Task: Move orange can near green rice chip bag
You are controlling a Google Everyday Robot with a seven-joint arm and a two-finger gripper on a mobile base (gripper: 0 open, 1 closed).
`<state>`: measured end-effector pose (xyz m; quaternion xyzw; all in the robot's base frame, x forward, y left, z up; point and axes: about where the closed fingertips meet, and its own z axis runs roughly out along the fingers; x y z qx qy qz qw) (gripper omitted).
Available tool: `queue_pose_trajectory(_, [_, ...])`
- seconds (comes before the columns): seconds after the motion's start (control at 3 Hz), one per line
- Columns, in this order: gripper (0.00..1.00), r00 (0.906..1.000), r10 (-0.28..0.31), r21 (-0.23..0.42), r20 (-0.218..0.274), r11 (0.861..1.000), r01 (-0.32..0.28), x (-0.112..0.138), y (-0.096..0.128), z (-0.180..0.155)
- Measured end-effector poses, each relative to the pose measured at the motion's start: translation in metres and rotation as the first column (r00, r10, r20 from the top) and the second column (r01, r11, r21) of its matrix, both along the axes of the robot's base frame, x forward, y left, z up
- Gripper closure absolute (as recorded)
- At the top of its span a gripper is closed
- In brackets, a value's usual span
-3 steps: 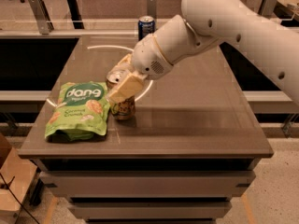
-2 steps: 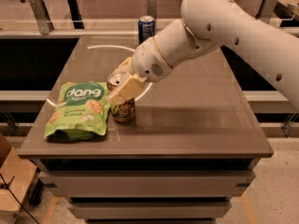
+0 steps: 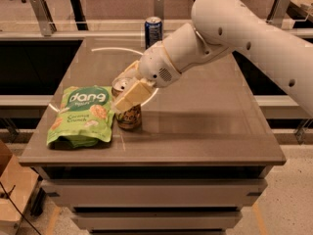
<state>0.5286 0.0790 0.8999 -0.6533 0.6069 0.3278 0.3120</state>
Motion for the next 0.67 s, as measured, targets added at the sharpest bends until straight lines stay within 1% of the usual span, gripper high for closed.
queue_pose_trajectory(0.33, [0.0, 0.9998, 0.02, 0.028, 0.007, 0.999, -0.02, -0.0053, 0.0013, 0.0063])
queue_pose_trajectory(0.67, [0.0, 0.9998, 0.021, 0.028, 0.007, 0.999, -0.021, -0.0054, 0.0014, 0.0063])
